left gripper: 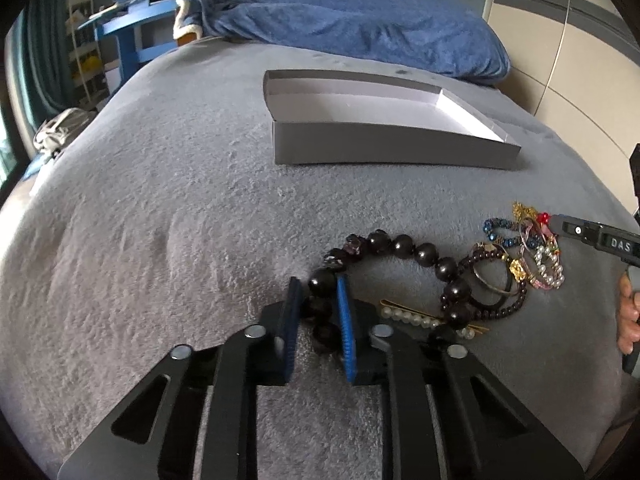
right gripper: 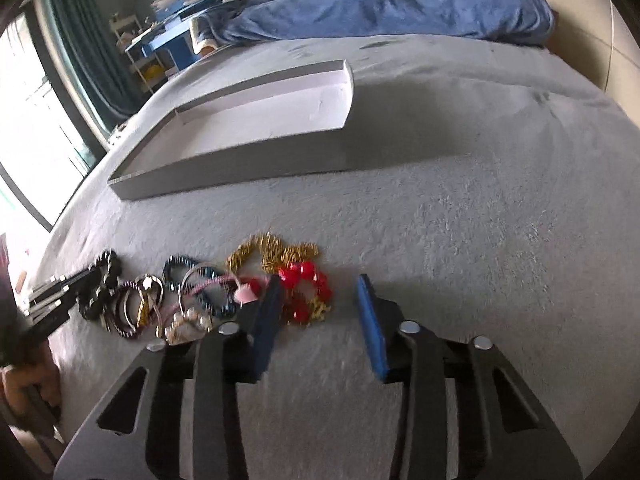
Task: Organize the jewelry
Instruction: 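Grasp the black bead bracelet with the left tool while the right tool grasps red-and-gold jewelry, then carry both pieces into the grey box and open both tools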
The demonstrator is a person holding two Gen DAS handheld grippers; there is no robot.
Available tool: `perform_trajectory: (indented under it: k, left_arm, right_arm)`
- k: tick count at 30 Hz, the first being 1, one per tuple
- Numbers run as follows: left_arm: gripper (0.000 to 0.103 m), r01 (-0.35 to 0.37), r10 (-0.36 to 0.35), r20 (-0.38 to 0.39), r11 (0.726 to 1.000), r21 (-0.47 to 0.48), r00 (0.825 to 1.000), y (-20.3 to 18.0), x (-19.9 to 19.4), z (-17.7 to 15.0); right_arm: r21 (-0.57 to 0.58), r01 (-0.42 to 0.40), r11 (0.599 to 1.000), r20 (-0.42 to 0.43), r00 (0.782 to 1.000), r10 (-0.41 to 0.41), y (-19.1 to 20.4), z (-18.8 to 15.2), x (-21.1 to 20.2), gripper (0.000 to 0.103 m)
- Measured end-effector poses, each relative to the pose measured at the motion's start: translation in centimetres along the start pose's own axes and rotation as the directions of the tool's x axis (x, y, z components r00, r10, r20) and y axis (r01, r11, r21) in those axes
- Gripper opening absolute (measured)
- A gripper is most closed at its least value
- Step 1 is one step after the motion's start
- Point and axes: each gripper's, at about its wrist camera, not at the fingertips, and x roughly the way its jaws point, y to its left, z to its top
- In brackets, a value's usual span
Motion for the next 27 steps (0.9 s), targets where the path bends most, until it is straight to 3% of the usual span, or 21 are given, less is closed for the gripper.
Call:
perform_trajectory:
  k: [3, 9, 19, 27]
  left_arm:
    - [0.018, -0.001, 0.001, 0.001, 1.0, 0.005, 1.0, 0.0, 0.0, 0.0]
    - [0.017, -0.008, 0.008, 0.005, 1.0, 0.014, 1.0, -0.1, -0.1, 0.0]
    - [0.015, 0.009, -0.01, 0.046, 0.999, 0.038, 0.999, -0.6, -1.6, 0.9]
    - [0.015, 0.096, -0.099, 0.118, 0.995, 0.034, 0.988, -0.6, -4.8, 4.2]
  right_arm:
    - [0.02, -0.027, 0.999, -0.004, 1.0, 0.027, -0.3, 0.5, 0.2, 0.033]
    - [-0.012, -0.059, 0.998, -0.048, 0.997, 0.059, 0.0, 0.5, 1.4, 0.016]
    - [-0.003, -0.136, 0.991, 0.059, 0.989, 0.136, 0.0, 1.3, -2.7, 0.015]
    - [0.077, -0.324, 0.943, 0.13, 0.941, 0.313, -1.2, 3.8, -5.5, 0.015]
